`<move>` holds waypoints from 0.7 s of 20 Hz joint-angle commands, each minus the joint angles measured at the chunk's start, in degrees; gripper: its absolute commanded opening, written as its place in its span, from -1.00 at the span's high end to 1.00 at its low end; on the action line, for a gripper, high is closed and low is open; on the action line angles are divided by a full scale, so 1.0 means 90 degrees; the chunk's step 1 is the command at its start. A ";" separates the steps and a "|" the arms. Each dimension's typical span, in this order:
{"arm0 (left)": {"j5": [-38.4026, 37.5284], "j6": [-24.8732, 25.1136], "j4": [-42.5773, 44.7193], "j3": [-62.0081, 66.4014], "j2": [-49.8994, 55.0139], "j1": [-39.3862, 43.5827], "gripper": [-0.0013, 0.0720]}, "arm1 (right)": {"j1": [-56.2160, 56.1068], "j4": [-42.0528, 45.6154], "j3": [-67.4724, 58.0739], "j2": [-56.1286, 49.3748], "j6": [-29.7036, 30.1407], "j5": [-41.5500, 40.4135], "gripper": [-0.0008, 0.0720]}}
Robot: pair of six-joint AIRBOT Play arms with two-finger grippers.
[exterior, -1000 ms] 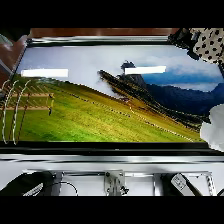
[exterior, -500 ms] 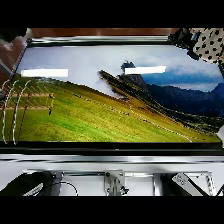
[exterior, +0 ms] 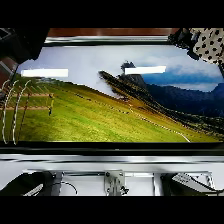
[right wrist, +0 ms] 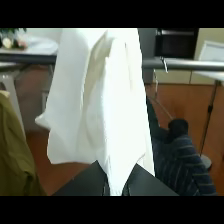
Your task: Fold the shirts.
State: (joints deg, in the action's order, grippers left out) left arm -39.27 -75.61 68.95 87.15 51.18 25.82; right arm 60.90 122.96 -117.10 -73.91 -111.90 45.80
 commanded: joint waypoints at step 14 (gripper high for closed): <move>0.0170 -0.0002 0.0012 0.0000 0.0000 0.0100 -0.87 | -0.0007 -0.0986 -0.0114 0.0129 0.0279 -0.1702 0.79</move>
State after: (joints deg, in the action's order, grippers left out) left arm -38.68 -75.90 68.99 87.15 51.18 26.79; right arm 60.84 117.03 -118.15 -73.25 -111.02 32.18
